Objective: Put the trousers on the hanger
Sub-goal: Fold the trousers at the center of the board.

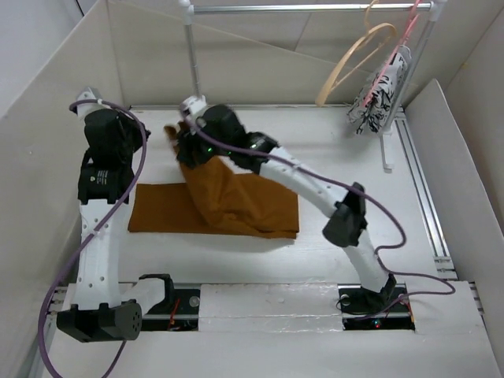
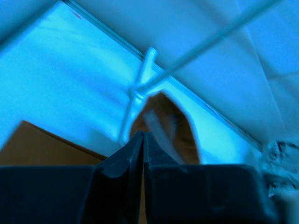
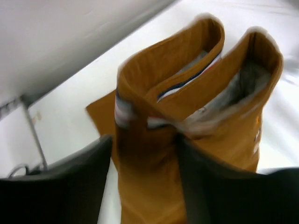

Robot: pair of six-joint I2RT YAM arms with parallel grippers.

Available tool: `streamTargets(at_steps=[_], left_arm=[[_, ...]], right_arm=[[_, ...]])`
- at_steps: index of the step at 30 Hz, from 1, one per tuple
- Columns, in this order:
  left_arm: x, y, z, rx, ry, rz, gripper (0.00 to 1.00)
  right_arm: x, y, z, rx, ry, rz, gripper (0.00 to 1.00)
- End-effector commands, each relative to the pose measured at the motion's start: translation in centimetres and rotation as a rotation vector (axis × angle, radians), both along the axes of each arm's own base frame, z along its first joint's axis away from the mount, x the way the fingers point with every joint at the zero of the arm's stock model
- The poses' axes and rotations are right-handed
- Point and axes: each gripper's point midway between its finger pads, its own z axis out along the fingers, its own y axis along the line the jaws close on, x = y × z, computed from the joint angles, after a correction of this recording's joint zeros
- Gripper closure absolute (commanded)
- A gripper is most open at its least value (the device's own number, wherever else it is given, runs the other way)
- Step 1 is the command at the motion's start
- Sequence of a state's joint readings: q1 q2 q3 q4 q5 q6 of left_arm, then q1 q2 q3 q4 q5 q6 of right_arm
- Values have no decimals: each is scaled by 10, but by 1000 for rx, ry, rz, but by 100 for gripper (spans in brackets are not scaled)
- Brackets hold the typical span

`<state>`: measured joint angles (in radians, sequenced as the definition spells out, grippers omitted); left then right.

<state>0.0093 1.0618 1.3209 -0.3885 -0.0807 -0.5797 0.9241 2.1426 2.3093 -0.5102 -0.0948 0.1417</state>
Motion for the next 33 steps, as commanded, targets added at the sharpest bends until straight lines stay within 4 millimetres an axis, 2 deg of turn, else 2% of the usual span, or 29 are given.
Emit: streamTargets(at_steps=[1,2,3,4,5,6,7,8,9,10,11,12,13,14,15,16,17,19,21,22,24,26,27,28,29,30,31,32,33], left_arm=[[-20,44,43,105,-26,207,96],[-22,45,49,111,-34,211,93],[-21,44,49,110,-35,208,91],[-21,42,48,106,-38,197,84],[-18,40,45,96,-44,187,82],[-14,38,28,91,-14,178,79],[-5,25,12,71,1,102,70],[-4,24,12,71,1,102,70],[0,19,-16,56,55,71,69],[4,7,-34,25,88,16,69],[9,-1,-48,-5,95,-21,69],[9,-9,-93,-47,177,-51,69],[11,-27,-116,-93,209,-141,68],[15,-30,-134,-116,222,-149,68],[8,-29,-176,-158,314,-128,68],[7,-26,-205,-176,388,-111,69],[3,-25,-223,-183,433,-98,69],[-13,-4,-265,-211,536,2,70],[-31,9,-294,-246,600,58,71],[-37,23,-303,-277,619,107,71],[-53,29,-325,-324,678,138,70],[-64,41,-334,-376,703,169,71],[-64,41,-334,-376,703,169,71],[-61,39,-330,-375,685,153,71],[-54,40,-319,-362,649,132,71],[-45,36,-300,-357,590,98,70],[-38,32,-288,-344,563,79,71],[-21,20,-261,-310,510,26,70],[-13,13,-245,-292,477,-4,70]], right_arm=[[-51,73,46,258,-22,252,31],[-53,89,18,259,56,290,27],[-58,94,10,257,85,328,24],[-58,89,-5,221,132,356,23],[-53,82,-16,184,131,363,22],[-50,71,-21,155,132,368,22],[-26,36,-32,99,104,336,22],[-35,24,-39,74,131,333,22],[-30,8,-40,68,111,317,24],[-25,-11,-44,47,89,296,27],[-17,-46,-24,58,59,250,31],[-21,-70,-69,-17,133,229,49],[-21,-88,-80,-42,133,222,64],[-17,-109,-90,-60,145,193,79],[-32,-129,-116,-107,200,183,99],[-35,-143,-134,-167,189,195,100],[-42,-151,-147,-207,213,200,100],[-60,-179,-191,-312,292,193,100],[-64,-193,-212,-338,312,159,100],[-77,-208,-235,-362,364,139,100],[-81,-223,-253,-368,399,101,100],[-92,-248,-274,-402,455,66,100],[-91,-250,-274,-410,448,60,100],[-94,-253,-276,-424,448,71,100],[-90,-251,-269,-421,424,82,100],[-90,-254,-266,-460,409,85,100],[-88,-249,-254,-476,374,93,100],[-74,-243,-218,-457,306,82,100],[-64,-241,-196,-469,235,66,100]])
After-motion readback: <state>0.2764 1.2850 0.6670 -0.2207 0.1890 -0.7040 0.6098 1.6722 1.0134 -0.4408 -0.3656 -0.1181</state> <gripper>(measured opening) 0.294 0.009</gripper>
